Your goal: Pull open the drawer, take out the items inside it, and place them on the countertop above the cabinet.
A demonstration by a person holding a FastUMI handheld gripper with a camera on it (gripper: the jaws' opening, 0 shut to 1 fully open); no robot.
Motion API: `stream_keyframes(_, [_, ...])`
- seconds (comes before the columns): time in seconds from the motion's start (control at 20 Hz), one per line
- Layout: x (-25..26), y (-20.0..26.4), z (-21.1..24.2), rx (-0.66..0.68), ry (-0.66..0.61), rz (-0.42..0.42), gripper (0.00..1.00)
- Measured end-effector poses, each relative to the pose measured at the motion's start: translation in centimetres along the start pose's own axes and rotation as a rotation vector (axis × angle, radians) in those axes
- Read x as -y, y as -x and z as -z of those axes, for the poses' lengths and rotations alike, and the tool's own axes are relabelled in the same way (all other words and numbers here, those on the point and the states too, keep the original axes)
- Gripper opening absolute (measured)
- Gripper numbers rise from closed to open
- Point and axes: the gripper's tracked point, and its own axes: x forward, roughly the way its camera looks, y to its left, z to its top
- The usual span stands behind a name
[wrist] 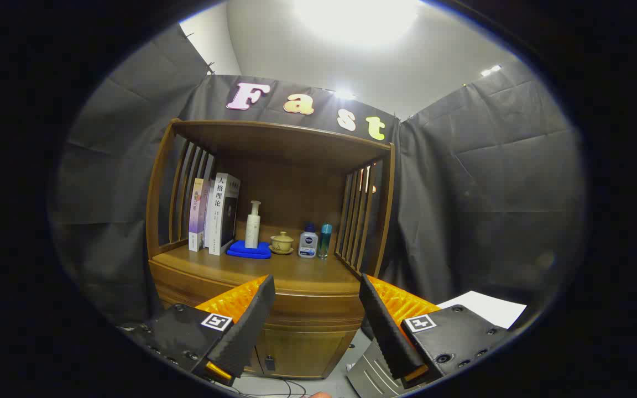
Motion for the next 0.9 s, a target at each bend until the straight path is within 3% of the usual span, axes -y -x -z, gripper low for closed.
stream_keyframes(0.9, [-0.44,-0.26,-0.06,0.017,0.021,-0.004,0.97])
